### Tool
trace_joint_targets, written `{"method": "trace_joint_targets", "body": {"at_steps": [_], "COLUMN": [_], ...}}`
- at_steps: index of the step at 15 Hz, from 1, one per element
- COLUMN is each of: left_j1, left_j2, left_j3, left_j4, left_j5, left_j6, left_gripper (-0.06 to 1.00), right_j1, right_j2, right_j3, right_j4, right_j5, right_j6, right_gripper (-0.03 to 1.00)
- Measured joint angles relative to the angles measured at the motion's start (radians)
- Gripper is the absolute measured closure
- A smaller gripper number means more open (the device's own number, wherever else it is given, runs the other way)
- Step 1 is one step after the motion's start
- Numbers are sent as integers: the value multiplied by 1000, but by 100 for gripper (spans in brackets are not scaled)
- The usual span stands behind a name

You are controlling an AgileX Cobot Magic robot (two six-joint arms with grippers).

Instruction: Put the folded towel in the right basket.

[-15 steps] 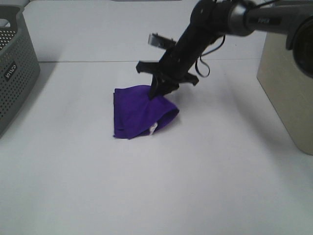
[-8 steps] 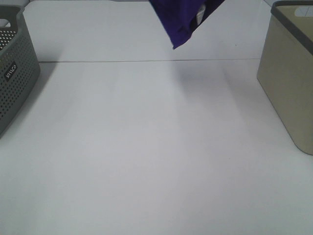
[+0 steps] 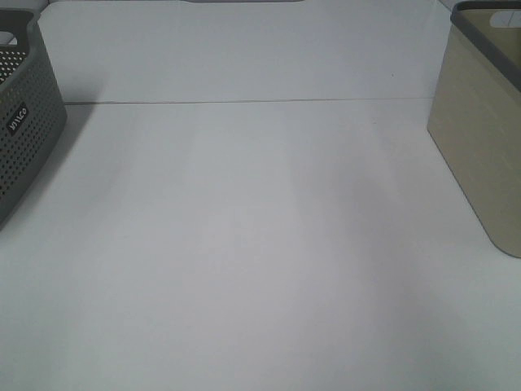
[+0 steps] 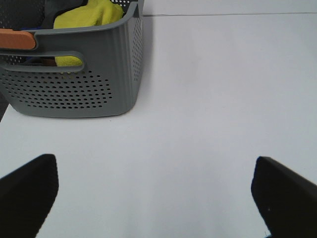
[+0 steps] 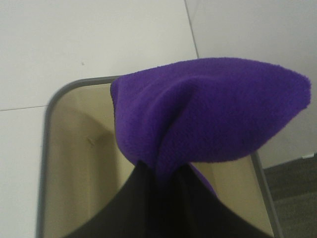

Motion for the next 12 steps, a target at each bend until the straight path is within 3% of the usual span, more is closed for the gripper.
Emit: {"method": "trace_joint_targets", "body": {"at_steps": [1,3,4,6,7,9,12], "left_j1": [0,0,0,0,0,0,0], "left_j2": [0,0,0,0,0,0,0], "left_j3": [0,0,0,0,0,0,0], "left_j4": [0,0,0,0,0,0,0], "left_j5": [0,0,0,0,0,0,0], "left_j6": [0,0,0,0,0,0,0], "left_gripper": [-5,-5,-5,-5,-5,-5,-5], "right_j1": [-58,-67,-67,-67,-67,-67,-67], "right_j2": [45,91,105,114,114,113,103], "right_j3": [30,84,109,134,135,135,135], "right_j4": [1,10,20,25,25,25,26], "right_j5": [0,1,7,7,7,7,7], "right_j6": [54,75,77,84,83,82,80], "right_gripper": [86,82,70,27,13,4,1]}}
